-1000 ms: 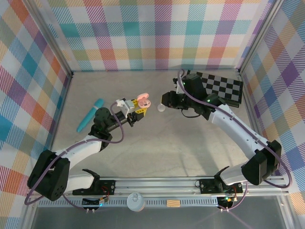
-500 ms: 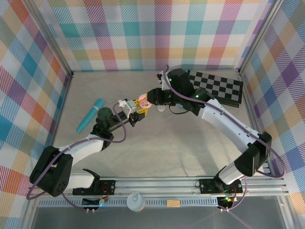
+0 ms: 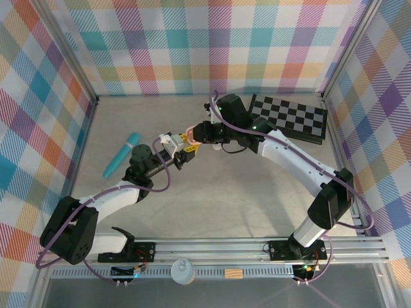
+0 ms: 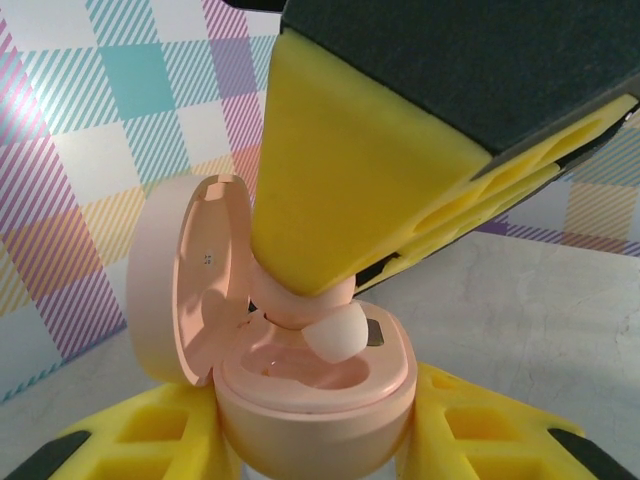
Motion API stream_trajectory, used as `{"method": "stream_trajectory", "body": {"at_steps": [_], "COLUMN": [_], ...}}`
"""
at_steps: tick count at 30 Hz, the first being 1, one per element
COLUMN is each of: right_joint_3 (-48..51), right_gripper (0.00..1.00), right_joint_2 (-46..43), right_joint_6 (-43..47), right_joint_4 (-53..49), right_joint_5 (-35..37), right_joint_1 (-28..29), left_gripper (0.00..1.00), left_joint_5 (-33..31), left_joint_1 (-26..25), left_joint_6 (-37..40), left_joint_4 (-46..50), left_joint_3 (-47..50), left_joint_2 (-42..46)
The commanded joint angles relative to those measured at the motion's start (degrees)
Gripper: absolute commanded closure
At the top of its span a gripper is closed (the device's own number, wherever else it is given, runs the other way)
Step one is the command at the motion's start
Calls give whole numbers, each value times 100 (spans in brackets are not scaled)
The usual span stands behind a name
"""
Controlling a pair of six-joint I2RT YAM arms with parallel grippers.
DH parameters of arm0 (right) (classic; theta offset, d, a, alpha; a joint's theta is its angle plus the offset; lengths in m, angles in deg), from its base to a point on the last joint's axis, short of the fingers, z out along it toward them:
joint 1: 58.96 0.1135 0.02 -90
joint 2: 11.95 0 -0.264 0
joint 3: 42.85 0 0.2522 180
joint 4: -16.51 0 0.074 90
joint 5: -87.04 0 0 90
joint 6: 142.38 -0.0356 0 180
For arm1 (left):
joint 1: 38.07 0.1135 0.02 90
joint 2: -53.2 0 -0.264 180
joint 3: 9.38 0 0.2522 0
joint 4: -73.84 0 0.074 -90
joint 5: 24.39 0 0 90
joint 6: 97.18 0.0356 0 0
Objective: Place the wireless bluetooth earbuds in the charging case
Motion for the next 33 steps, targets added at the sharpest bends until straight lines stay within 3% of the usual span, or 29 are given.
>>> {"method": "stream_trajectory", "body": {"at_steps": [1, 17, 22, 33], "right_joint_3": [-214, -128, -178, -103], "right_gripper": [82, 81, 70, 58], "right_joint_2": [61, 180, 32, -604], "right_joint_6": [33, 17, 186, 520], "right_joint_4": [129, 89, -85, -203], "right_joint_5": [-152, -109, 199, 713], "right_joint_1": [63, 157, 160, 149], "left_gripper": [64, 64, 63, 63], "left_joint_5": [-17, -101, -80, -100], "left_joint_1": [-61, -57, -61, -61], "left_joint_6": [112, 93, 89, 49], "left_joint_4": [-145, -65, -12, -136], "left_joint_3": [-41, -50, -41, 21], "left_joint_2": [100, 199, 260, 285]}}
